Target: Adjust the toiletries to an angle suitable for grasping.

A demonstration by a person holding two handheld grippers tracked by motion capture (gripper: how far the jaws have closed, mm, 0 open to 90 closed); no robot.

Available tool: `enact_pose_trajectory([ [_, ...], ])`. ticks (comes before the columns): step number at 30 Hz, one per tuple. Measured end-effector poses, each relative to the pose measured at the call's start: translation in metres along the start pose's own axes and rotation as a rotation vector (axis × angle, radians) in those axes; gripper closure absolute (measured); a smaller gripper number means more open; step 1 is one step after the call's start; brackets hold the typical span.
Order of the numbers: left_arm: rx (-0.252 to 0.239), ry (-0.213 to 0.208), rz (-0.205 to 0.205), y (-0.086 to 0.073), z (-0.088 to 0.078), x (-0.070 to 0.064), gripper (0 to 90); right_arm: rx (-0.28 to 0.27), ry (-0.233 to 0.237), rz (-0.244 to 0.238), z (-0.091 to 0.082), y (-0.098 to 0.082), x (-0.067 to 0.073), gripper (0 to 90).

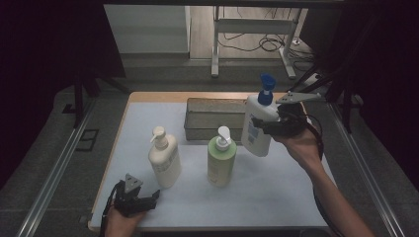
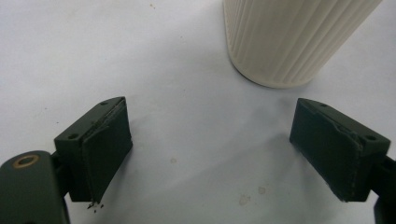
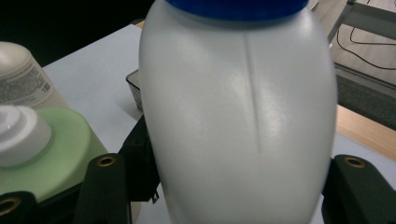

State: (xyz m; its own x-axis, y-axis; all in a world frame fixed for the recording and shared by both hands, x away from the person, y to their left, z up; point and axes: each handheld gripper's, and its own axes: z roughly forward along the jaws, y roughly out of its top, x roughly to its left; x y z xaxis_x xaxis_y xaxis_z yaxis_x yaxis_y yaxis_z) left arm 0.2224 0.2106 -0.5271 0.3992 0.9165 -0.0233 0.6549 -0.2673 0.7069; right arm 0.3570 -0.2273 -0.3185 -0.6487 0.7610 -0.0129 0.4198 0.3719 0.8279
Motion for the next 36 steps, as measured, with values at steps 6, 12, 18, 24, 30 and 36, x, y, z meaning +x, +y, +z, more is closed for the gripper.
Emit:
enact_pose_trajectory([
  [6, 0.001, 0.000, 0.000, 0.000, 0.000, 0.000, 12.2, -0.004, 0.001, -0.004, 0.006, 0.012, 0.003, 39.8],
  [12, 0.001, -0.001, 0.000, 0.000, 0.000, 0.000, 12.2, -0.021, -0.003, -0.016, 0.015, 0.027, 0.008, 39.9],
  [18, 0.001, -0.001, 0.000, 0.000, 0.000, 0.000, 12.2, -0.032, -0.004, -0.019, 0.023, 0.038, 0.011, 39.9],
  [24, 0.001, -0.001, 0.000, 0.000, 0.000, 0.000, 12.2, -0.032, -0.008, -0.023, 0.035, 0.049, 0.015, 39.9],
  [30, 0.002, -0.001, 0.000, 0.000, 0.000, 0.000, 12.2, -0.033, -0.012, -0.019, 0.047, 0.056, 0.016, 40.0],
  [36, 0.002, -0.002, 0.000, 0.000, 0.000, 0.000, 12.2, -0.038, -0.016, -0.018, 0.058, 0.062, 0.017, 40.0],
])
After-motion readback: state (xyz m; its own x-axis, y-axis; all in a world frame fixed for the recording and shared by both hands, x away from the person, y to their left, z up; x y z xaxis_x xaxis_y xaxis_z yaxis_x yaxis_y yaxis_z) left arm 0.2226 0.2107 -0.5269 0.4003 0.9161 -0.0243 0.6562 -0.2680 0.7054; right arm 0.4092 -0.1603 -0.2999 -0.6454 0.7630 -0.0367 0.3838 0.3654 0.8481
